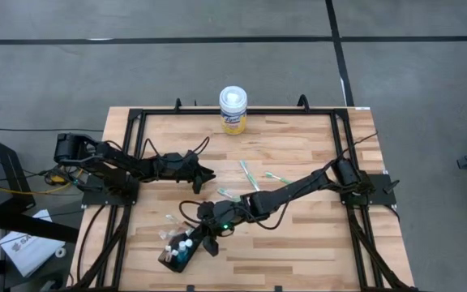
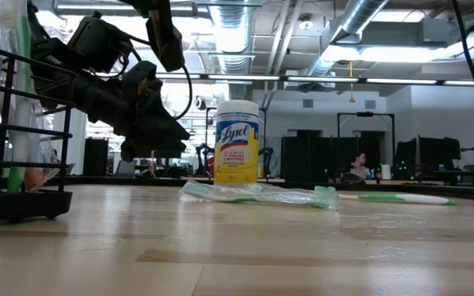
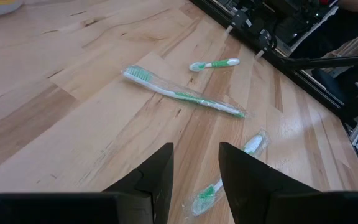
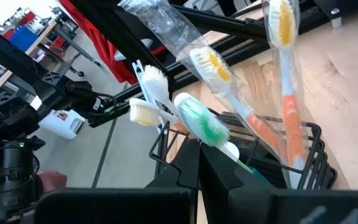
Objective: Pick & Place toothbrushing station
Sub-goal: Put the green toothbrush into the black wire organizer bin
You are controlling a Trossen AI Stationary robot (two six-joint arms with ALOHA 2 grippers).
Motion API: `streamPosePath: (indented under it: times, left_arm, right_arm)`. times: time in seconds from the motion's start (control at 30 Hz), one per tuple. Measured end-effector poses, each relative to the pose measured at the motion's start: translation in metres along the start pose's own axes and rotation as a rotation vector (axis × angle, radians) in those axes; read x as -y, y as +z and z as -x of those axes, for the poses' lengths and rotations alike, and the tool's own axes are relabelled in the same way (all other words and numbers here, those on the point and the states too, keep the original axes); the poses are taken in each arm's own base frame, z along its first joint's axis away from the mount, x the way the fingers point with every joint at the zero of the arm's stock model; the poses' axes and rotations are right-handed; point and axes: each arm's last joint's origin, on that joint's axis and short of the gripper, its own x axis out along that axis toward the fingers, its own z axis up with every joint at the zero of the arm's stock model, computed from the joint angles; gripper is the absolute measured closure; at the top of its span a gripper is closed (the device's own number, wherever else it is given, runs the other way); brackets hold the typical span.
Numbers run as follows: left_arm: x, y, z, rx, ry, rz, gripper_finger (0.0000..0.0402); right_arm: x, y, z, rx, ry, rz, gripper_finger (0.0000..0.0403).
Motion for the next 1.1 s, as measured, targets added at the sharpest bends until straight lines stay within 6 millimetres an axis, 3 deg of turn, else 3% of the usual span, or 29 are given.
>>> streamPosePath:
  times: [0.33,0.63,0.77,0.97,1.1]
  left_arm:
    - [0.0,0.0,0.0,0.0,0.0,0.006,0.0279]
    - [0.0,0.0,0.0,0.0,0.0,0.007,0.0279]
    - [0.0,0.0,0.0,0.0,0.0,0.007,0.0279]
    - [0.0,0.0,0.0,0.0,0.0,0.003,0.0279]
    - [-0.004,0.011,0.001,0.072,-0.004,0.018,0.0279]
  right_arm:
    - [0.002,0.001,0.0,-0.017,0.013,-0.028,0.0387]
    - [0.002,-0.001,0.0,-0.046,0.016,-0.037,0.0252]
    - [0.008,-0.003,0.001,-0.076,-0.022,-0.025,0.0217]
    - [0.037,0.007,0.014,-0.164,-0.206,0.002,0.0223]
    - [0.047,0.041,0.042,-0.14,-0.246,0.056,0.0242]
